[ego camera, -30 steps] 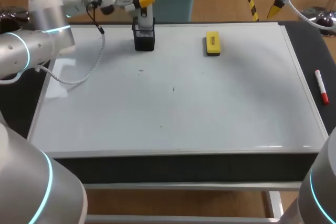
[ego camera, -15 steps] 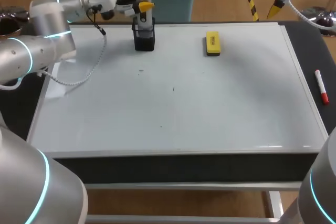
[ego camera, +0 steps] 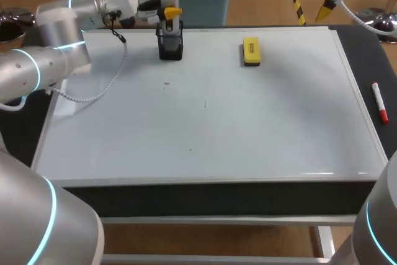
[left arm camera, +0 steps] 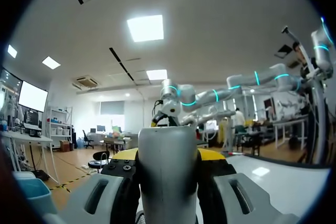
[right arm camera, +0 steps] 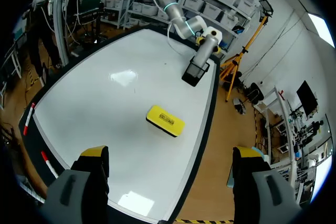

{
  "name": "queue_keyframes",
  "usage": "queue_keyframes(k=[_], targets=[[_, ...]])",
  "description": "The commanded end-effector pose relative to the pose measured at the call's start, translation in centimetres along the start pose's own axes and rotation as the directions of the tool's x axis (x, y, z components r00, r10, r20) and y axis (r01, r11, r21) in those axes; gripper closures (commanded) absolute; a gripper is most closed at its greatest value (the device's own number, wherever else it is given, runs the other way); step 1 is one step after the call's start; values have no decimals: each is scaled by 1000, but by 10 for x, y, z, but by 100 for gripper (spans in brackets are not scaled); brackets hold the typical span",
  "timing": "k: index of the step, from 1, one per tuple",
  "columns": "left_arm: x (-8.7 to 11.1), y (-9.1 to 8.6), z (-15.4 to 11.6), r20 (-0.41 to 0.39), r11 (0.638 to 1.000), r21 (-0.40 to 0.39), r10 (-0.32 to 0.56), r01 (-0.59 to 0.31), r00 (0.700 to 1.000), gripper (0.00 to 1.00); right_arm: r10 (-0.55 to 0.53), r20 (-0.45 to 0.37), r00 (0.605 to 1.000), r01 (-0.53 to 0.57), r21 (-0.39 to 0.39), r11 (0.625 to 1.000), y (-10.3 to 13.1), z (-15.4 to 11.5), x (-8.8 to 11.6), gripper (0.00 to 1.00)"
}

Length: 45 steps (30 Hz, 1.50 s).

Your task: Pick up the inspection probe, press it on each red-marked spot on the whiteboard one by one, put down the probe, pick up the eraser, and wipe off all the red marks.

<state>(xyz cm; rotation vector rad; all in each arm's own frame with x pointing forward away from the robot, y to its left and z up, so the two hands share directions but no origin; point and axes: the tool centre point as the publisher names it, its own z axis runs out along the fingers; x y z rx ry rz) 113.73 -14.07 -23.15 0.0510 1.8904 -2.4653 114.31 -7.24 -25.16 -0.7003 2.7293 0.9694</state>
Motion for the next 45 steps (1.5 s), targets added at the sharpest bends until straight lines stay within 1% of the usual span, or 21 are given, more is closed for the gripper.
queue_keyframes(k=[1,7,31,33,34,35,37,39,40,41,43,45], targets=[[-4,6,-1,-10,1000,12,-2,2,1000,100,-2,-4,1000,2,2,1000,0,-1,0,0],[-5,10,-4,-3,1000,29,-5,5,1000,100,-2,-4,1000,2,2,1000,0,-1,0,0],[-11,21,-7,13,999,35,-29,28,1000,100,-2,-4,1000,2,2,1000,0,-1,0,0],[-12,21,-7,14,999,36,-30,30,999,72,-2,-4,1000,2,2,1000,0,-1,0,0],[-12,22,-7,13,999,36,-30,30,999,64,-2,-4,1000,2,2,1000,0,-1,0,0],[-13,22,-7,12,999,35,-31,30,999,58,-2,-4,1000,2,2,1000,0,-1,0,0],[-13,22,-7,10,999,35,-30,30,999,40,-2,-4,1000,2,2,1000,0,-1,0,0],[-14,22,-6,9,999,35,-29,29,1000,30,-2,-4,1000,2,2,1000,0,-1,0,0],[-14,22,-6,7,999,34,-27,27,1000,27,-2,-4,1000,2,2,1000,0,-1,0,0],[-14,22,-6,6,999,32,-26,26,1000,27,-2,-4,1000,2,2,1000,0,-1,0,0],[-14,21,-6,6,999,30,-25,25,1000,24,-2,-4,1000,2,2,1000,0,-1,0,0],[-15,21,-6,5,999,29,-24,24,1000,16,-2,-4,1000,2,2,1000,0,-1,0,0]])
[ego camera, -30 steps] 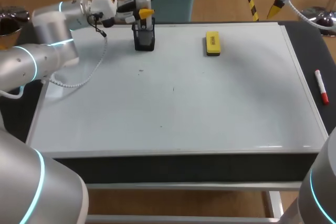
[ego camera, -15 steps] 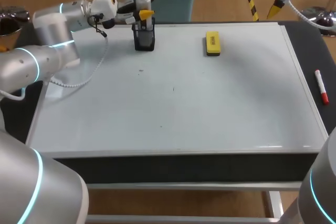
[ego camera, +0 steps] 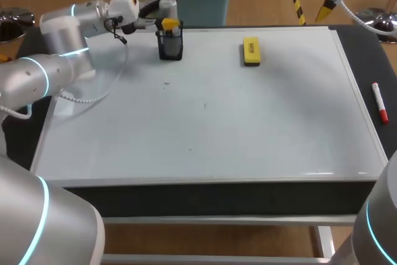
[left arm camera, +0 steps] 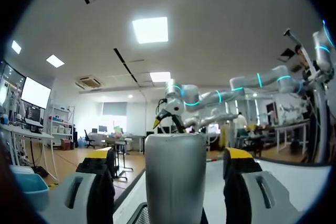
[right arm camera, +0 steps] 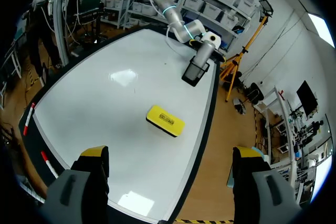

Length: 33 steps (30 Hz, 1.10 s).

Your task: Pick up the inspection probe, press it on each red-marked spot on the whiteboard one by one, put down the probe, pick up the eraser, and wipe off all the red marks.

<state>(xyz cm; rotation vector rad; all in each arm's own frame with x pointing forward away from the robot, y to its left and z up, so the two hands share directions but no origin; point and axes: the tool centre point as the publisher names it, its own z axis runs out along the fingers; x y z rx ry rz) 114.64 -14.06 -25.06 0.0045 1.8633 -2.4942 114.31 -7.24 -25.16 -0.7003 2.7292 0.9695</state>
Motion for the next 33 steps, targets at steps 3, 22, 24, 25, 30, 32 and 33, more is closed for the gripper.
queue_keyframes(k=[3,22,24,25,30,32,33], targets=[[-7,2,-1,-15,1000,1,0,0,1000,0,-2,-4,1000,2,2,1000,0,-1,0,0],[5,-35,-14,74,976,-210,64,-47,995,0,-2,-4,1000,2,2,1000,0,-1,0,0],[7,-40,-18,100,969,-243,73,-47,992,0,-2,-4,1000,2,2,1000,0,-1,0,0],[9,-41,-19,106,965,-257,75,-45,992,0,-2,-4,1000,2,2,1000,0,-1,0,0],[14,-46,-28,167,930,-367,81,-14,983,0,-2,-4,1000,2,2,1000,0,-1,0,0],[18,-46,-32,188,916,-401,91,-8,978,0,-2,-4,1000,2,2,1000,0,-1,0,0],[19,-47,-34,210,907,-422,92,5,973,0,-2,-4,1000,2,2,1000,0,-1,0,0]])
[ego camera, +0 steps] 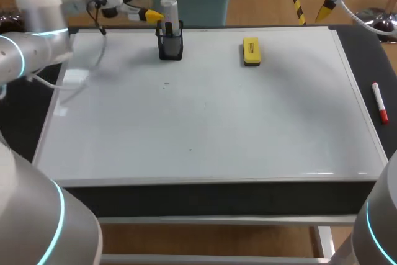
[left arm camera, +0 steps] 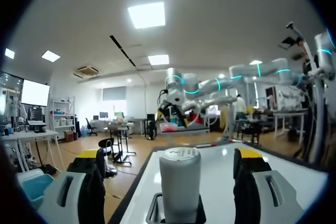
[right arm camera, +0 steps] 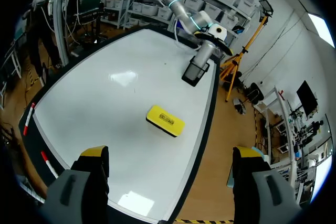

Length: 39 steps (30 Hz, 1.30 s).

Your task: Pick up the inspection probe, press it on each red-marked spot on the whiteboard one by one, put down the probe, pick up the eraser, and wipe off all the red marks.

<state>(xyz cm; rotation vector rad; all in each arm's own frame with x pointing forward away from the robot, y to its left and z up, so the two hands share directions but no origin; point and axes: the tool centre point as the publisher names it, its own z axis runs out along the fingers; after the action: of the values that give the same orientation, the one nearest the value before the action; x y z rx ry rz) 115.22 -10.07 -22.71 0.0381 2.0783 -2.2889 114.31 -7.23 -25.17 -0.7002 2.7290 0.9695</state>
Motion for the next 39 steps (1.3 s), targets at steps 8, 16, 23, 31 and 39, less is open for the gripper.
queue_keyframes(k=[8,16,23,31,39], targets=[[40,-17,-17,312,890,-451,90,64,946,0,-1,-4,1000,2,2,1000,0,-1,0,0],[58,-18,-27,368,806,-579,125,122,921,0,-1,-4,1000,2,2,1000,0,-1,0,0],[80,-15,-37,447,761,-625,168,173,878,0,-1,-4,1000,2,2,1000,0,-1,0,0],[105,-18,-55,500,743,-637,199,203,843,0,-1,-4,1000,2,2,1000,0,-1,0,0],[129,-29,-72,533,760,-616,211,206,819,0,-1,-4,1000,2,2,1000,0,-1,0,0]])
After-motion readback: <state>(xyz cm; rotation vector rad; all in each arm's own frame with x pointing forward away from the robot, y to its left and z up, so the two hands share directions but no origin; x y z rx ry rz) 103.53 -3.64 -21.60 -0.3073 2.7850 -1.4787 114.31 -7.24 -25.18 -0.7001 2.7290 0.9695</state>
